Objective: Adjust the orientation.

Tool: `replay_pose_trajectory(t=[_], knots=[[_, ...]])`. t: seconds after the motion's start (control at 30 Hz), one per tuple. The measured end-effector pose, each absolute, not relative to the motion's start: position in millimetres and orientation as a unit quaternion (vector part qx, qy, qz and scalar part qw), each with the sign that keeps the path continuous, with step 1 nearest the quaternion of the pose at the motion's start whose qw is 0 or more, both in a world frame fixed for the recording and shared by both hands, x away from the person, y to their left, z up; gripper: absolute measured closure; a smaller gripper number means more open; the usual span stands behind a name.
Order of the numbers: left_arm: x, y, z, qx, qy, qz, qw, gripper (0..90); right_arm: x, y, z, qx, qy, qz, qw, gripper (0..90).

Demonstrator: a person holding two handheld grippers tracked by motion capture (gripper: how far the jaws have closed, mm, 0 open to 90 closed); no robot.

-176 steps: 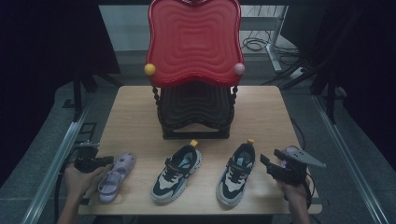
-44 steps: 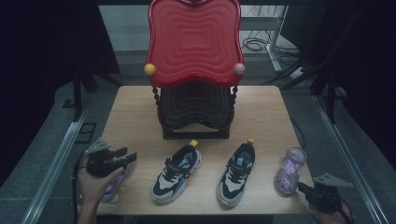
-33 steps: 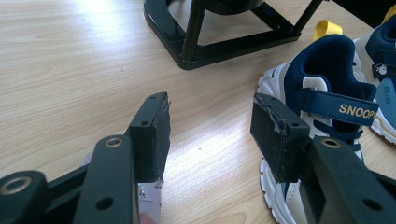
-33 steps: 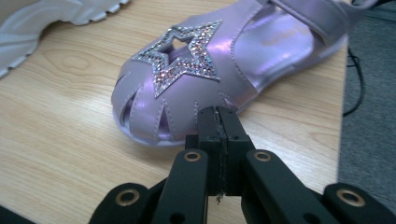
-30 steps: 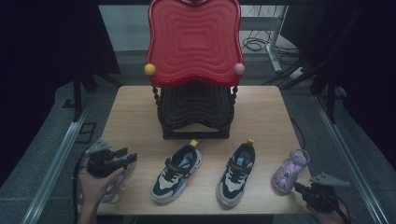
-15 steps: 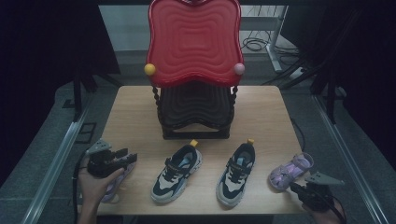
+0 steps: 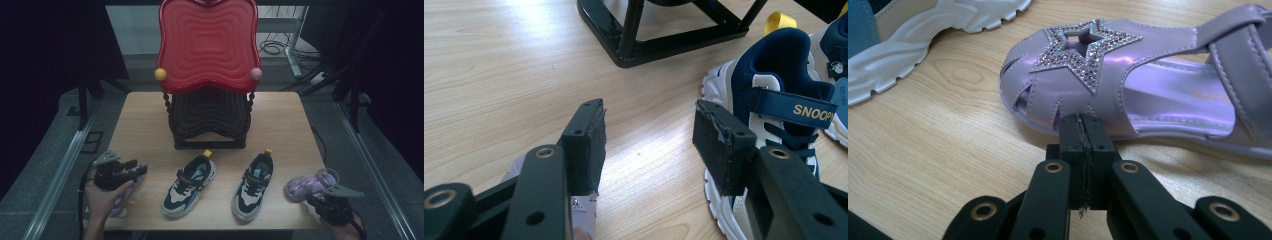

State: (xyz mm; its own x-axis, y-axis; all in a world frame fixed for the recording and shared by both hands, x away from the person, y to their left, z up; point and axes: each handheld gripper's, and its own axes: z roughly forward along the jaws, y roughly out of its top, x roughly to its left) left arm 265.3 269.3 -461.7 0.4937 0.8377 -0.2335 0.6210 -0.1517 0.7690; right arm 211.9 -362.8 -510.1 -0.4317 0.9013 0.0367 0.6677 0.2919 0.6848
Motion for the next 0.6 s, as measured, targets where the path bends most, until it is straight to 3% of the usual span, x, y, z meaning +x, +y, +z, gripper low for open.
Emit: replay_pose_trajectory(t=[0.6], knots=[[266,269,-464,0.751,0.486,0.123,0.429,47.1,217,-351,-512,0.502,0.778,0.325,0.192,89.2]])
